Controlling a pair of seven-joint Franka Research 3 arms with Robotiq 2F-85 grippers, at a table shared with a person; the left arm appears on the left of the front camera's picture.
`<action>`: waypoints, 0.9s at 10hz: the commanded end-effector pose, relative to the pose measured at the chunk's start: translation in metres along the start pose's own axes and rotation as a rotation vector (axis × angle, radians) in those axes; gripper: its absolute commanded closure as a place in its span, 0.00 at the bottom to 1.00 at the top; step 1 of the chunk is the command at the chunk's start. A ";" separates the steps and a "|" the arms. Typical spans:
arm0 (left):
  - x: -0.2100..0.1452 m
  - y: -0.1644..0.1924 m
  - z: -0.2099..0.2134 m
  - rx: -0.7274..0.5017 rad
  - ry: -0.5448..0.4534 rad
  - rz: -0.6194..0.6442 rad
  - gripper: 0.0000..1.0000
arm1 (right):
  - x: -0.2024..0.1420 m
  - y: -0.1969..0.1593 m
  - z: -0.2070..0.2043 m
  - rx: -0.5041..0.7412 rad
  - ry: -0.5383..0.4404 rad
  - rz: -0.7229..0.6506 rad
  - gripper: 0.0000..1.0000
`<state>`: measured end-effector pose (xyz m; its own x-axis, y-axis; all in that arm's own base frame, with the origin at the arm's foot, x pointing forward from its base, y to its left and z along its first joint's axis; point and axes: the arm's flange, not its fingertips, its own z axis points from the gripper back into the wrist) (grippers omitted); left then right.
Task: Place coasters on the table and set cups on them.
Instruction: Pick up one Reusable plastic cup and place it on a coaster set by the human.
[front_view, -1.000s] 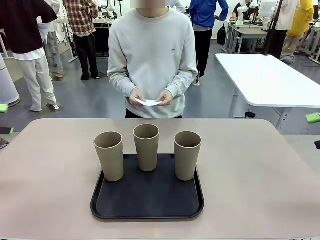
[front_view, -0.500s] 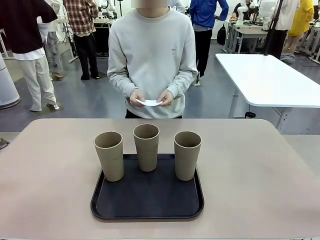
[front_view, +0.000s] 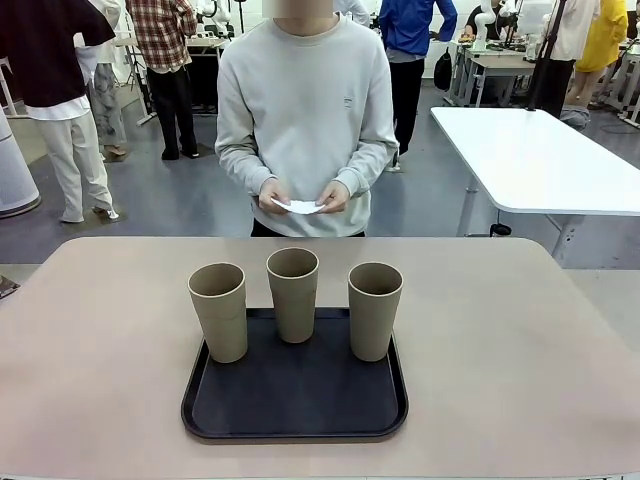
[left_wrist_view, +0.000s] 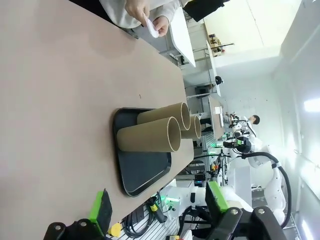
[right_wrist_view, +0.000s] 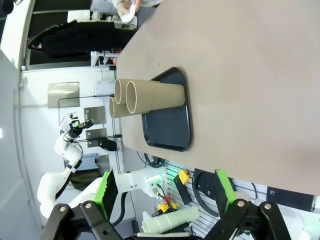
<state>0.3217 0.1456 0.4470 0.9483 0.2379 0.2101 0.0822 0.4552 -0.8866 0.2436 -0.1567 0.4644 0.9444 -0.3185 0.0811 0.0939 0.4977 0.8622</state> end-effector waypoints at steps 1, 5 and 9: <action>0.000 0.007 -0.001 -0.010 0.004 0.001 0.00 | 0.001 0.000 0.000 0.003 0.002 0.004 0.00; 0.000 0.007 -0.001 -0.010 0.004 0.001 0.00 | 0.001 0.000 0.000 0.003 0.002 0.004 0.00; 0.000 0.007 -0.001 -0.010 0.004 0.001 0.00 | 0.001 0.000 0.000 0.003 0.002 0.004 0.00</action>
<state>0.3234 0.1460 0.4414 0.9514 0.2371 0.1966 0.0713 0.4514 -0.8895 0.2429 -0.1560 0.4654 0.9436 -0.3217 0.0786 0.1024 0.5093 0.8545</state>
